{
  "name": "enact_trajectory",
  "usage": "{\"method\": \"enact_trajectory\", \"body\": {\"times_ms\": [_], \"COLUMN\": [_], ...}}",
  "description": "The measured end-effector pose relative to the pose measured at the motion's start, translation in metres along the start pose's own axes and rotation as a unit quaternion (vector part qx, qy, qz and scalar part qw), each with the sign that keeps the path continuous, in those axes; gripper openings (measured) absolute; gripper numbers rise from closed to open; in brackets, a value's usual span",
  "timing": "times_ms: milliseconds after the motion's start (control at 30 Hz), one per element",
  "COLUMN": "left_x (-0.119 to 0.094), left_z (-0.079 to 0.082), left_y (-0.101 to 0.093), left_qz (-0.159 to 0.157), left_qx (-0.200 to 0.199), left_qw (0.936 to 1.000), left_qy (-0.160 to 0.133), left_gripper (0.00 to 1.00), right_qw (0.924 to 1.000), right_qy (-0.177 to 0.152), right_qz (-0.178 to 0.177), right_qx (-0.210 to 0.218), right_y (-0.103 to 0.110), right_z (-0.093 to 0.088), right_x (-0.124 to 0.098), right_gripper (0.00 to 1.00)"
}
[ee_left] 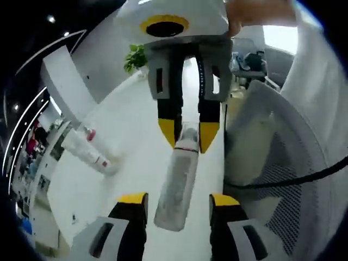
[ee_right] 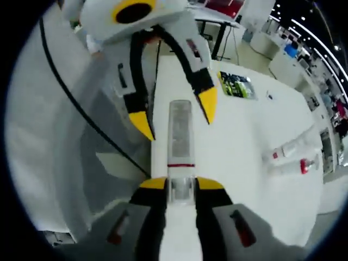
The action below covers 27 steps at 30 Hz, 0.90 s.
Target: Arrange the skincare products in the storage area until every visible bottle or jar stands upright without overlapping.
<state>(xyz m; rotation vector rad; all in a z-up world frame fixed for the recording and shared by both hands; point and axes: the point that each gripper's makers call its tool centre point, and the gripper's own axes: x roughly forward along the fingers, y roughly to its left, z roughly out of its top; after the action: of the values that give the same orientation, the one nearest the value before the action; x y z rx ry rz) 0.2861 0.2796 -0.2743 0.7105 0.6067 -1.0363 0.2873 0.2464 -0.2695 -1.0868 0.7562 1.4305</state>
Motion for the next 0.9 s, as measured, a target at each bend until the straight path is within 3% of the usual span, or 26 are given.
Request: {"method": "enact_trajectory", "body": {"times_ms": [100, 167, 200, 367, 533, 633, 700, 767, 800, 833, 900], "left_x": [0.002, 0.003, 0.001, -0.003, -0.007, -0.009, -0.012, -0.017, -0.02, -0.025, -0.031], "left_z": [0.005, 0.004, 0.003, 0.003, 0.004, 0.004, 0.008, 0.01, 0.011, 0.012, 0.016], "left_y": [-0.007, -0.009, -0.011, -0.01, -0.012, -0.01, -0.009, -0.006, -0.003, 0.002, 0.005], "left_qz": [-0.017, -0.017, -0.022, -0.021, -0.034, -0.033, -0.044, -0.045, -0.048, -0.047, -0.054], "left_qx": [-0.027, -0.025, -0.005, -0.021, -0.05, -0.063, -0.104, -0.129, -0.152, -0.179, -0.211], "left_qw": [0.9995, 0.9995, 0.9997, 0.9995, 0.9978, 0.9968, 0.9916, 0.9872, 0.9824, 0.9756, 0.9651], "left_qy": [0.002, 0.003, 0.005, -0.012, -0.026, -0.035, -0.062, -0.082, -0.097, -0.118, -0.146], "left_gripper": [0.3, 0.26, 0.24, 0.23, 0.23, 0.23, 0.23, 0.23, 0.23, 0.23, 0.23], "right_qw": [0.9995, 0.9992, 0.9988, 0.9981, 0.9983, 0.9963, 0.9946, 0.9898, 0.9829, 0.9684, 0.9481], "right_qy": [0.004, -0.004, -0.004, -0.01, -0.052, -0.07, -0.085, -0.111, -0.135, -0.173, -0.222], "right_qz": [0.006, 0.008, 0.009, 0.008, 0.02, 0.037, 0.028, 0.032, 0.04, 0.05, 0.055], "right_qx": [-0.031, -0.04, -0.048, -0.059, -0.015, 0.033, 0.052, 0.083, 0.119, 0.172, 0.221], "right_y": [0.005, 0.008, 0.009, 0.008, 0.006, 0.007, 0.0, -0.003, -0.005, -0.01, -0.017], "right_z": [0.005, 0.011, 0.012, 0.015, 0.019, 0.018, 0.015, 0.014, 0.016, 0.019, 0.024], "right_x": [-0.002, -0.004, -0.005, -0.007, -0.008, -0.011, -0.015, -0.02, -0.024, -0.032, -0.04], "right_gripper": [0.19, 0.19, 0.19, 0.2, 0.22, 0.36, 0.37, 0.37, 0.38, 0.38, 0.38]}}
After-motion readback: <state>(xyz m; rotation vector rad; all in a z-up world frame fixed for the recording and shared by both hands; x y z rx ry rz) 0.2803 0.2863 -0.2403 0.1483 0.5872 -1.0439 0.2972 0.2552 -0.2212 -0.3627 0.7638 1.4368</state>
